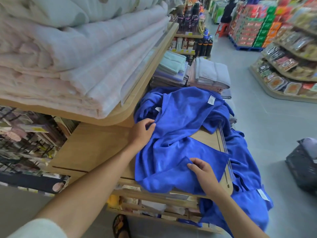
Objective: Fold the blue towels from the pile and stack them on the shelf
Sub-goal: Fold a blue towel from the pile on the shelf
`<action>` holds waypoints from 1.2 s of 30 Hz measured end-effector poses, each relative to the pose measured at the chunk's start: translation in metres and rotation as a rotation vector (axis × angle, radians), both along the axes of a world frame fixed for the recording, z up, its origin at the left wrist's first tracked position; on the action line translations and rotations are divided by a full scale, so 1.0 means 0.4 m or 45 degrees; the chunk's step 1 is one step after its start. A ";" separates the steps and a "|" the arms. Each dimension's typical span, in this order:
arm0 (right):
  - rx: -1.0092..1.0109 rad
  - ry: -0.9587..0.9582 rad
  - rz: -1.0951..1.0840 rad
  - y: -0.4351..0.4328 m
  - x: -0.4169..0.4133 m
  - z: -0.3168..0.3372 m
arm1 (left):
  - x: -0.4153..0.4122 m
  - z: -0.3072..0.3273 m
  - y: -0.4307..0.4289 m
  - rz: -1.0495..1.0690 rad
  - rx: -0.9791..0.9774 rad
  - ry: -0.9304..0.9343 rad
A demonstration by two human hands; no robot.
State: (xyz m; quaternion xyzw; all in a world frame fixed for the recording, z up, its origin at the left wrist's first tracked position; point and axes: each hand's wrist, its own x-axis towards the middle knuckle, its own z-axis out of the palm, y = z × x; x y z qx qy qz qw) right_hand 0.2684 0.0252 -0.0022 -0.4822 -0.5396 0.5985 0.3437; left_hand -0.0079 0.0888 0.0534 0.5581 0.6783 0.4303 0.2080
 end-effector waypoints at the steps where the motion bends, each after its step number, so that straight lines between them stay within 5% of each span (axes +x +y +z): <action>1: -0.007 -0.004 -0.003 0.000 0.001 0.001 | 0.000 0.009 -0.020 -0.038 0.050 -0.224; 4: -0.017 0.030 -0.002 -0.004 -0.002 0.010 | -0.024 0.021 -0.117 -0.320 -0.195 -0.825; 7: 0.009 0.042 0.022 -0.004 -0.005 0.007 | -0.071 0.015 -0.189 -0.580 -0.798 -0.815; 12: 0.075 0.020 0.052 0.001 -0.016 0.007 | -0.056 -0.002 -0.126 -0.151 -0.792 -0.949; 16: 0.092 0.043 0.041 -0.008 -0.020 0.027 | -0.015 -0.025 -0.036 -0.021 -0.561 -0.449; 20: 0.127 0.009 0.020 -0.012 -0.021 0.031 | 0.026 0.002 0.010 -0.164 -0.524 -0.352; 23: 0.148 0.000 0.031 -0.014 -0.017 0.032 | 0.091 0.025 0.006 -0.392 -0.329 -0.426; 27: 0.148 0.058 0.020 -0.013 -0.011 0.032 | 0.174 0.001 -0.021 -0.858 -0.428 0.126; 36: 0.128 0.095 -0.002 -0.013 -0.011 0.027 | 0.249 -0.029 0.009 -0.613 -0.053 0.789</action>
